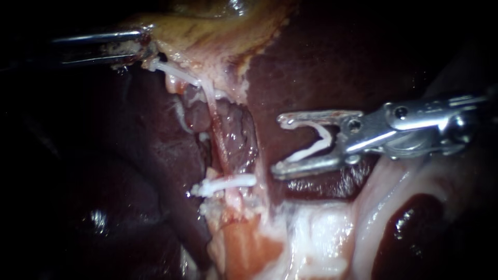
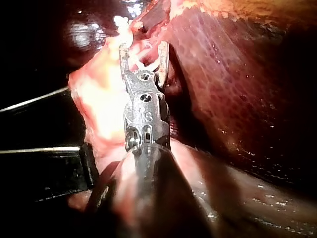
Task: Clipping second clip right tube
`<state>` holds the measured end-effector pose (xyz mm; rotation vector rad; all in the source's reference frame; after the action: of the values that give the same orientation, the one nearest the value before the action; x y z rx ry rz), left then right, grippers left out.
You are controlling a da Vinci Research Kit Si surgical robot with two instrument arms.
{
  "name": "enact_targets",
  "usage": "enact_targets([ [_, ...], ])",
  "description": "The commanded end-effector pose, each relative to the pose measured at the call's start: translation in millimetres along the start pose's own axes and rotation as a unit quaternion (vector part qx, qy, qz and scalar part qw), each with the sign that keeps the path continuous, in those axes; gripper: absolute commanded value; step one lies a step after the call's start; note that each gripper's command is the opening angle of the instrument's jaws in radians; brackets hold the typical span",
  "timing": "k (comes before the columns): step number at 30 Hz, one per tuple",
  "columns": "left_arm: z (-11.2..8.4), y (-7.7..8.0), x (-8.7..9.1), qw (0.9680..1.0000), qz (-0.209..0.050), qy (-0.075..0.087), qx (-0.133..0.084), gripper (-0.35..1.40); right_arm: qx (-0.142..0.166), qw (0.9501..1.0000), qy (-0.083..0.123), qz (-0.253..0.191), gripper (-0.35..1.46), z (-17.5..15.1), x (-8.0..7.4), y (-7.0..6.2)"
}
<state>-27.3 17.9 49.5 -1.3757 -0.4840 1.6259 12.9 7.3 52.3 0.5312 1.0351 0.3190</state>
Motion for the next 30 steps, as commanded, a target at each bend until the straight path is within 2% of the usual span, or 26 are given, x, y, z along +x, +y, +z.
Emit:
enact_targets([
  [1,0.0,0.0,0.0,1.0000,0.000,0.000,0.000,-0.35,0.001,1.0000,-0.001,0.004,0.50,0.6,0.1,0.0],
  [7,0.1,0.0,0.0,1.0000,0.000,0.000,0.001,-0.35,-0.001,0.9998,-0.001,0.021,0.50,3.6,0.3,0.2],
  [16,0.3,0.1,0.0,1.0000,0.003,0.000,0.001,-0.35,0.021,0.9988,-0.007,0.043,0.49,8.5,-0.3,0.1],
  [22,0.4,0.1,0.0,1.0000,0.003,0.001,0.002,-0.35,0.051,0.9966,-0.017,0.062,0.49,10.1,-0.7,-0.2],
  [26,0.5,0.1,0.0,1.0000,0.000,0.001,0.002,-0.35,0.089,0.9934,-0.022,0.069,0.49,10.4,-0.4,-0.4],
  [30,0.5,0.1,0.0,1.0000,0.000,0.001,0.002,-0.35,0.115,0.9900,-0.012,0.081,0.49,10.6,0.1,-0.9],
])
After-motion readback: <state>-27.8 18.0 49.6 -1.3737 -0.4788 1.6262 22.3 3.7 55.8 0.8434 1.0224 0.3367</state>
